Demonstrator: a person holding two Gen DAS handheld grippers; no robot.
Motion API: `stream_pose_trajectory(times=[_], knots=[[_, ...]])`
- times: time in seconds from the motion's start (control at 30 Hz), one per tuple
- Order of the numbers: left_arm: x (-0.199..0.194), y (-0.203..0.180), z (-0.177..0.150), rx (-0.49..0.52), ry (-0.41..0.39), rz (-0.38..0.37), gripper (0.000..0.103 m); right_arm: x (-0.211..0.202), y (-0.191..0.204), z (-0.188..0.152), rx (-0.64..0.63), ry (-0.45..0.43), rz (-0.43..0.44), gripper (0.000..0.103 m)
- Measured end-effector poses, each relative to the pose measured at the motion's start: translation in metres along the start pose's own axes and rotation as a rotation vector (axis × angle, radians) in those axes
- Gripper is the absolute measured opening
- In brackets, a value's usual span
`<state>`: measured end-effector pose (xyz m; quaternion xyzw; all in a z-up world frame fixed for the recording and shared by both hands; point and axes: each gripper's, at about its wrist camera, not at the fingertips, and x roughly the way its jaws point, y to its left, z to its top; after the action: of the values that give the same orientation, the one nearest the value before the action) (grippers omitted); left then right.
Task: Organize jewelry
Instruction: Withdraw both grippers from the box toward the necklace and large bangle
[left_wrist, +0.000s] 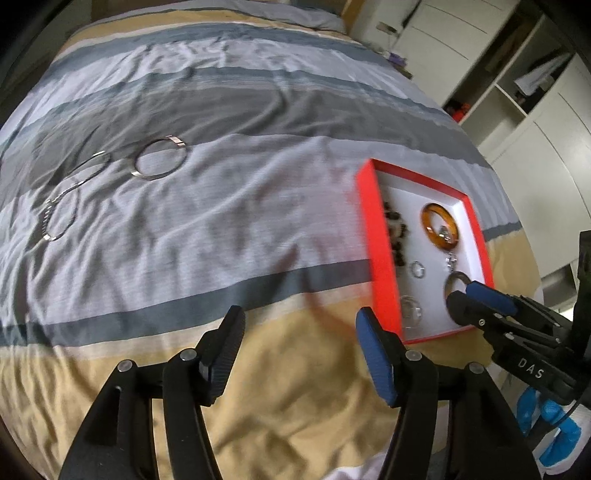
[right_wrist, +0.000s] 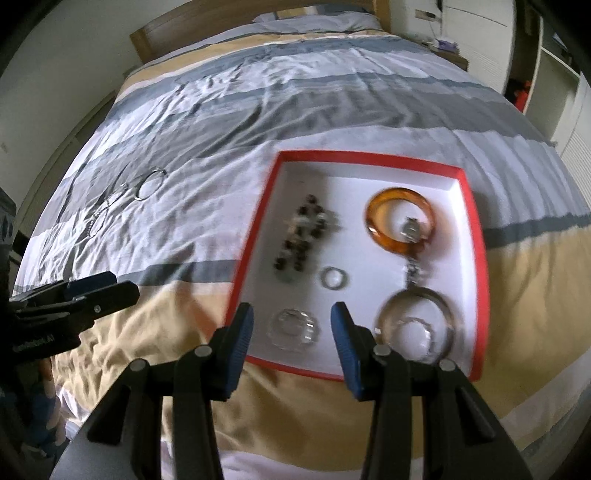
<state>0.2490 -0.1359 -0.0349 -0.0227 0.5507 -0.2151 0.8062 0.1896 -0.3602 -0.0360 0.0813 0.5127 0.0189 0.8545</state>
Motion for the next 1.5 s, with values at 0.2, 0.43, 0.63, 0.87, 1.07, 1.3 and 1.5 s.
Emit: stream_pose_trajectory(times=[0.2,0.43,0.63,0.87,1.07,1.3,1.5], knots=[[-0.011,0.035,-0.002,-0.045,-0.002,0.046,0.063,0.009,0.035,0.013,-0.048,0.009,0.029,0.042],[-0.024,0.071,-0.002,-0.102,-0.015,0.091,0.066,0.021,0.07,0.026,-0.1,0.021,0.06,0.042],[-0.027,0.092,-0.003,-0.144,-0.01,0.116,0.067,0.031,0.091,0.033,-0.131,0.034,0.074,0.042],[-0.028,0.109,-0.003,-0.164,-0.012,0.152,0.072,0.042,0.105,0.038,-0.153,0.051,0.085,0.044],[-0.024,0.124,-0.001,-0.192,-0.003,0.178,0.077,0.051,0.116,0.045,-0.168,0.056,0.099,0.049],[-0.024,0.132,-0.005,-0.192,-0.025,0.172,0.078,0.061,0.123,0.048,-0.18,0.073,0.109,0.049],[-0.023,0.153,-0.012,-0.243,0.015,0.166,0.078,0.072,0.13,0.052,-0.188,0.085,0.119,0.05]])
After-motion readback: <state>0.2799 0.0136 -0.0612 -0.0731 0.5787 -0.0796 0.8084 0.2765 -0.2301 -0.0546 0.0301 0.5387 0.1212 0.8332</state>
